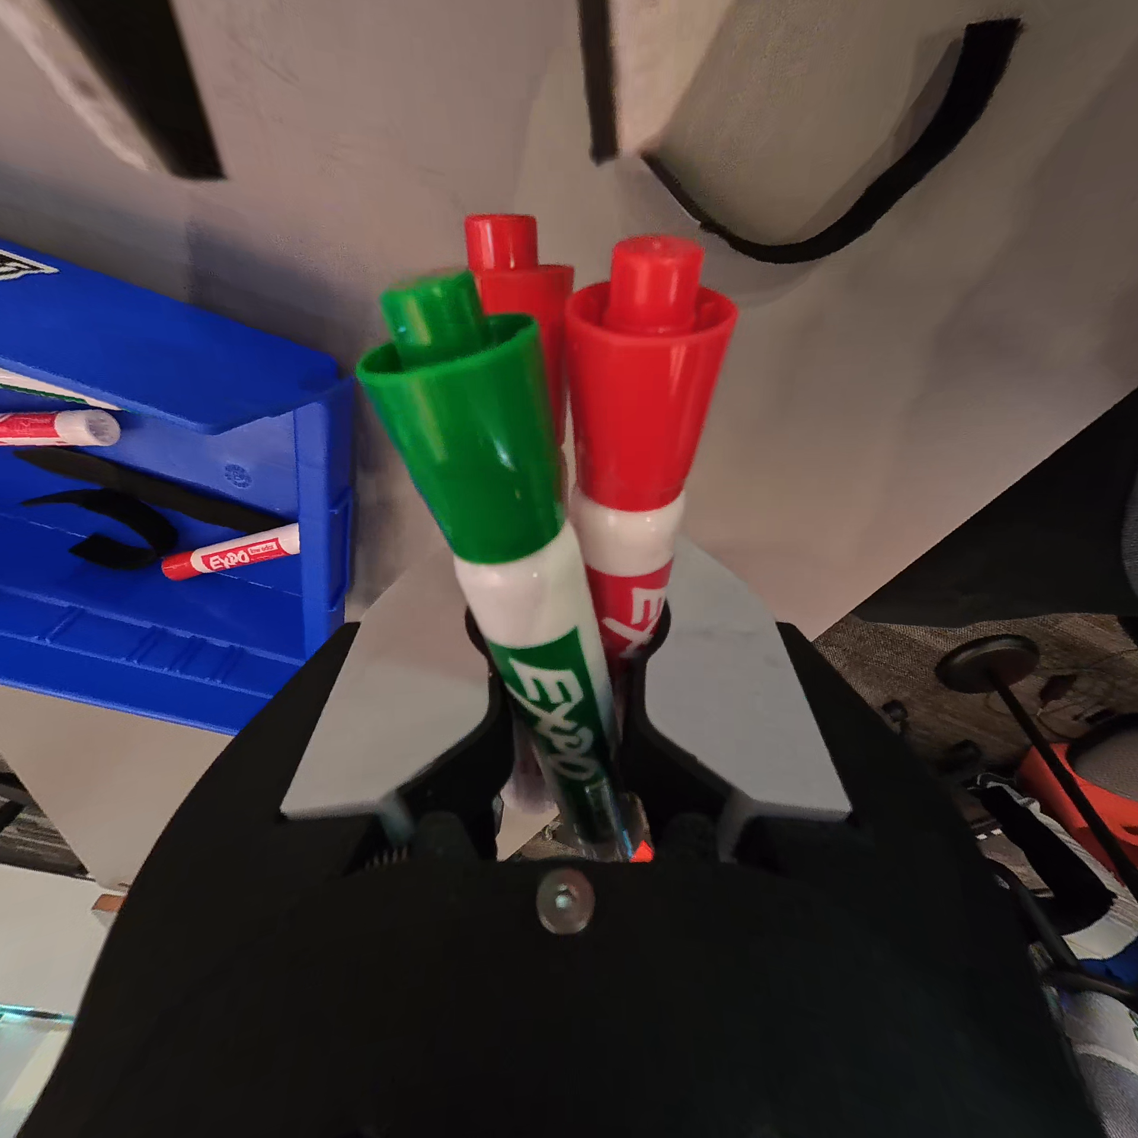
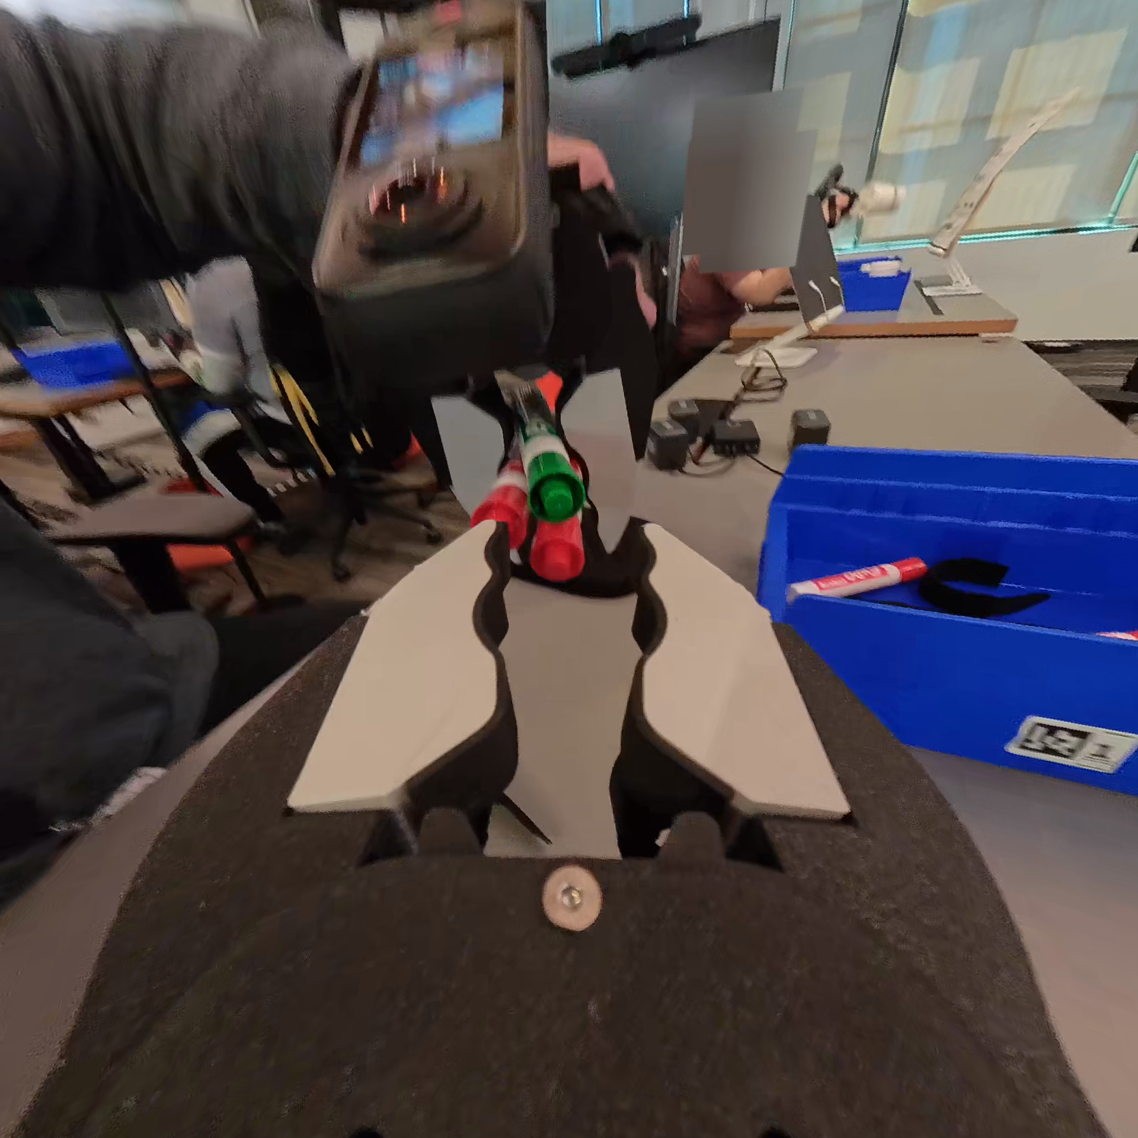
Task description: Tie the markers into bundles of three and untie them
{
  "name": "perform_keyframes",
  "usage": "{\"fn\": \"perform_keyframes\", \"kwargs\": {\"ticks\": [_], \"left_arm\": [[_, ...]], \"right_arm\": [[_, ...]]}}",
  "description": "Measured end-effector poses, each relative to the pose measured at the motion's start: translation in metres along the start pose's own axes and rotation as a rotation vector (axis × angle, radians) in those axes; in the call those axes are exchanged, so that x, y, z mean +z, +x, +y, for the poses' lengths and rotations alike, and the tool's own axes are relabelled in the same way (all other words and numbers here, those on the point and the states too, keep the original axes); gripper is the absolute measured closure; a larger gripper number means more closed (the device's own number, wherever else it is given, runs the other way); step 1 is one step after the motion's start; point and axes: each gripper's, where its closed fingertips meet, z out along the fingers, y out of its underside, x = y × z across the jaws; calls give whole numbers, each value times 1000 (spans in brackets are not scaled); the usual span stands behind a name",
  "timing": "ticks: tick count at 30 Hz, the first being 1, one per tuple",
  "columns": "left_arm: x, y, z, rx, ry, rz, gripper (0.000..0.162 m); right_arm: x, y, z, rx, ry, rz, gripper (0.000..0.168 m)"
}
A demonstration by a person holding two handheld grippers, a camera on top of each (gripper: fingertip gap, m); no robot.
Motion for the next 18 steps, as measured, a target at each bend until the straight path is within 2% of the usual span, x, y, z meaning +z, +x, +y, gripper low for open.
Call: {"fn": "perform_keyframes", "kwargs": {"ticks": [4, 10, 12, 15, 18], "left_arm": [[0, 0, -4, 5, -9, -7, 121], [5, -4, 3, 9, -74, -27, 121], [4, -4, 4, 12, -98, -36, 121], [4, -6, 4, -3, -112, -41, 121], [4, -7, 2, -6, -113, -47, 121]], "right_arm": [[9, -6, 2, 83, -27, -43, 132], [12, -9, 1, 196, -1, -94, 147], [13, -7, 5, 199, -33, -71, 144], [14, -3, 3, 213, -28, -41, 127], [16, -4, 3, 201, -36, -27, 133]]}}
